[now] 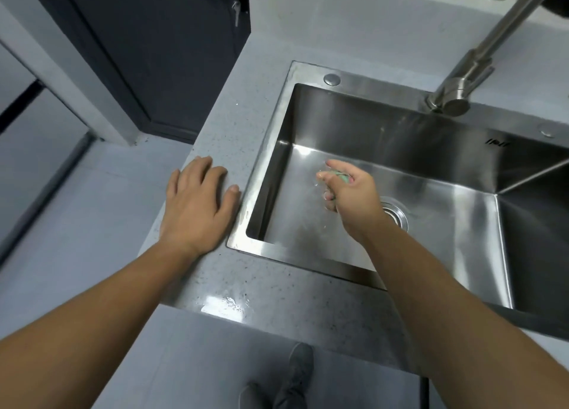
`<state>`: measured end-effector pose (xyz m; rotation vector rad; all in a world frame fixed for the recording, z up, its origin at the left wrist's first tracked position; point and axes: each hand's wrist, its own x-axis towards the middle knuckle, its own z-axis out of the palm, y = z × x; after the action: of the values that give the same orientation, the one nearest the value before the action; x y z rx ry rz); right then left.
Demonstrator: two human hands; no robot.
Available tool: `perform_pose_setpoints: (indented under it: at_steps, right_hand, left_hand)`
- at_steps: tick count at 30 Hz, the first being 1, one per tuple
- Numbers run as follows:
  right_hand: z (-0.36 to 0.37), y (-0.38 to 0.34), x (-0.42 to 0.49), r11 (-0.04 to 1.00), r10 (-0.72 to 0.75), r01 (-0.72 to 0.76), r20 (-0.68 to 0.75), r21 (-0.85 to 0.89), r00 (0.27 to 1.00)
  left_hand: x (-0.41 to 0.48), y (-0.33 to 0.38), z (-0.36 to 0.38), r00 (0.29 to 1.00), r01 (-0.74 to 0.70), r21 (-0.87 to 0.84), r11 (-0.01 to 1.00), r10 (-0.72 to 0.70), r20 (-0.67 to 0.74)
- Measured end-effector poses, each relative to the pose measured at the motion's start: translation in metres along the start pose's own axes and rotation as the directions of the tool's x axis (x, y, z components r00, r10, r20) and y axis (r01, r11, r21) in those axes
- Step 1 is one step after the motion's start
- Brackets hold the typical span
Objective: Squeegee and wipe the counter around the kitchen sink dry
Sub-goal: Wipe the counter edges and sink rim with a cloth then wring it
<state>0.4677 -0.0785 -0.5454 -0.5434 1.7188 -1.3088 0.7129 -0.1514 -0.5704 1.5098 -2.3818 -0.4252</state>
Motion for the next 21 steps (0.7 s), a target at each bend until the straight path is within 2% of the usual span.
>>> perform_pose_setpoints:
  at_steps: [9,15,17,21]
  right_hand:
    - [0.010,-0.004,0.025,0.962,-0.060,0.062,0.016,-0.265,0.998]
    - [0.026,0.006,0.025,0.959,-0.012,-0.003,-0.049,-0.284,0.999]
    - [0.032,0.006,0.017,0.947,-0.040,0.020,-0.057,-0.320,0.998]
    - [0.059,-0.006,-0.019,0.895,-0.077,0.096,0.063,-0.435,0.995]
  left_hand:
    - [0.001,0.001,-0.001,1.000,0.010,-0.014,1.000,-0.010,0.005]
    - [0.002,-0.003,-0.002,1.000,0.002,-0.060,0.998,0.000,0.023]
    - [0.001,-0.003,-0.003,1.000,0.001,-0.088,0.996,0.001,0.024]
    - [0.002,-0.006,-0.007,0.999,0.017,-0.232,0.973,-0.010,0.032]
